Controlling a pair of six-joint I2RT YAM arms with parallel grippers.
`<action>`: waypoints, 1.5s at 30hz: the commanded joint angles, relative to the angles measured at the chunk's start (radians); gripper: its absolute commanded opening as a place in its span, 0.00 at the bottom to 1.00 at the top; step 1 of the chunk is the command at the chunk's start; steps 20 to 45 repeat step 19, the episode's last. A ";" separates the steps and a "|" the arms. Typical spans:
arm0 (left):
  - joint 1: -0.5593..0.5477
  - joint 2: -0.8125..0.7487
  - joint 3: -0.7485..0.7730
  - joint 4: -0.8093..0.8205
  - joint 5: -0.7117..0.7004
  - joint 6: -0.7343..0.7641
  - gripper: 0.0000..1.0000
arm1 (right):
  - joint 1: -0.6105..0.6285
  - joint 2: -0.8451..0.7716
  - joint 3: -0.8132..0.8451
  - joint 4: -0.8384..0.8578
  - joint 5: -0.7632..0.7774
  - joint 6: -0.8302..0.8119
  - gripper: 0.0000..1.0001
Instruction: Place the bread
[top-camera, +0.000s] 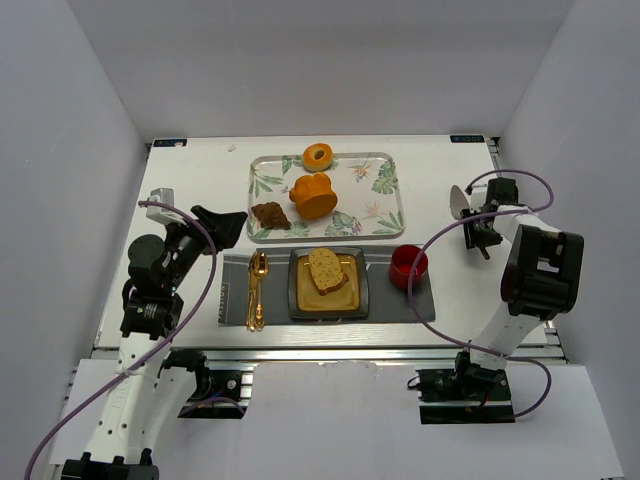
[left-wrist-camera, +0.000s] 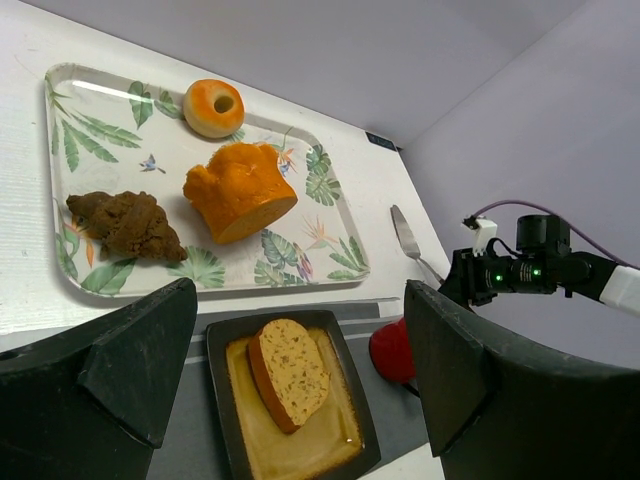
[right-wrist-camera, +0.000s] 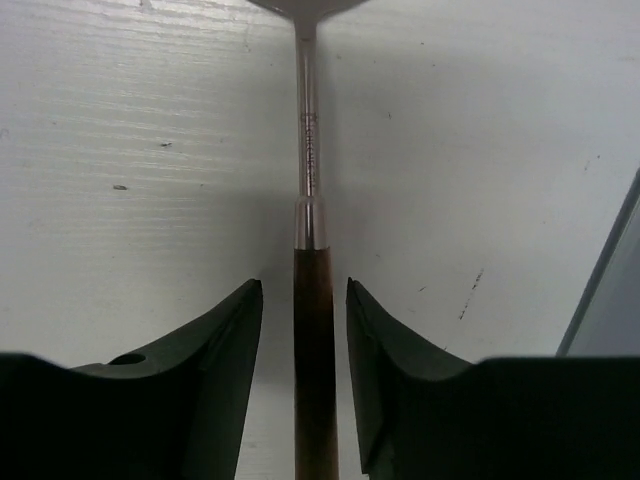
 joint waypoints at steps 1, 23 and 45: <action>-0.003 -0.008 0.002 0.015 0.001 0.005 0.93 | -0.029 0.013 0.053 -0.014 -0.089 -0.007 0.46; -0.003 0.072 0.031 0.046 0.019 0.021 0.93 | -0.067 -0.185 0.332 -0.162 -0.257 0.065 0.90; -0.003 0.072 0.031 0.046 0.019 0.021 0.93 | -0.067 -0.185 0.332 -0.162 -0.257 0.065 0.90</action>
